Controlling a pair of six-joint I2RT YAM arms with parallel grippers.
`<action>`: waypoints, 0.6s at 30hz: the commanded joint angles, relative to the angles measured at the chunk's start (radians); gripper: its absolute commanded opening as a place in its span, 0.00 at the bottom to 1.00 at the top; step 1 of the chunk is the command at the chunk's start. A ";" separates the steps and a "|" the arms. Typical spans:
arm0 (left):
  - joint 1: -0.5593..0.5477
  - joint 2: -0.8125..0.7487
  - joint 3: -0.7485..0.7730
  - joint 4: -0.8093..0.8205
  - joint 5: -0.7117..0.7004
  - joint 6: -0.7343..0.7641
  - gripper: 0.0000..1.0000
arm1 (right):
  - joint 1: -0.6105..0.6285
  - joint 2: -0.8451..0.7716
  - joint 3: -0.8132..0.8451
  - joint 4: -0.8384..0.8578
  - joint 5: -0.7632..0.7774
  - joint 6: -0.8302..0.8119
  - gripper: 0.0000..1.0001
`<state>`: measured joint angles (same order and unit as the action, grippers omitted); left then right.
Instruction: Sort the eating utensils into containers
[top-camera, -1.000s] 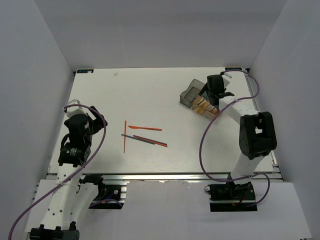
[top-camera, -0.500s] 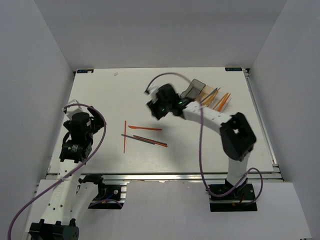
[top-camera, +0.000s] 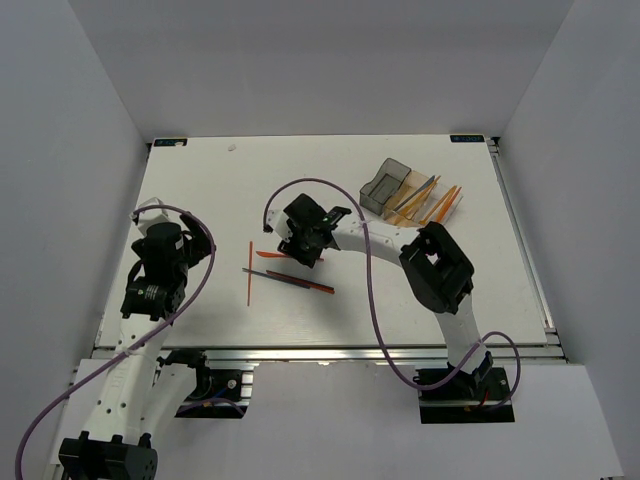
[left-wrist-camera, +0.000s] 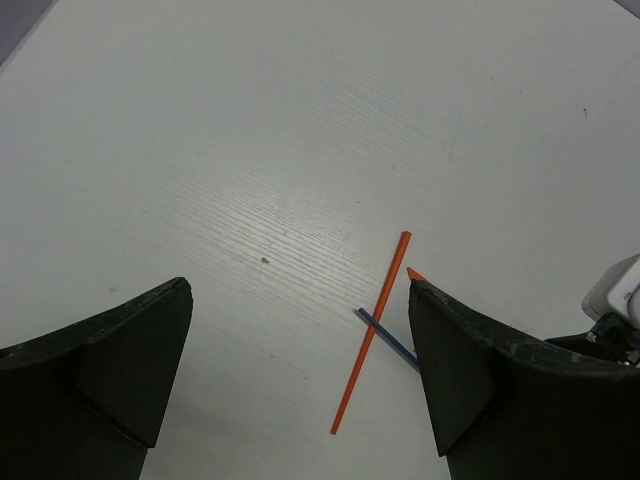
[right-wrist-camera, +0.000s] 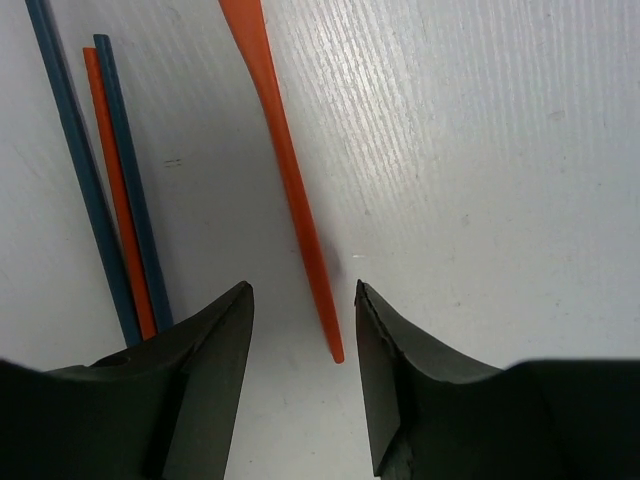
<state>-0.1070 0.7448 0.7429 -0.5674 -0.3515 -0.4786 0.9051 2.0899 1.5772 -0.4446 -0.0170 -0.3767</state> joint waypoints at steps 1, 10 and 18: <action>-0.002 -0.009 0.004 0.018 0.026 0.014 0.98 | 0.000 0.007 0.024 -0.028 0.014 -0.048 0.51; -0.002 -0.012 0.001 0.020 0.032 0.015 0.98 | -0.034 0.122 0.133 -0.141 -0.067 -0.073 0.45; -0.003 -0.009 0.001 0.023 0.042 0.018 0.98 | -0.055 0.180 0.103 -0.135 -0.081 -0.062 0.23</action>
<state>-0.1070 0.7444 0.7429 -0.5602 -0.3244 -0.4702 0.8574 2.2097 1.7054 -0.5213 -0.1112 -0.4274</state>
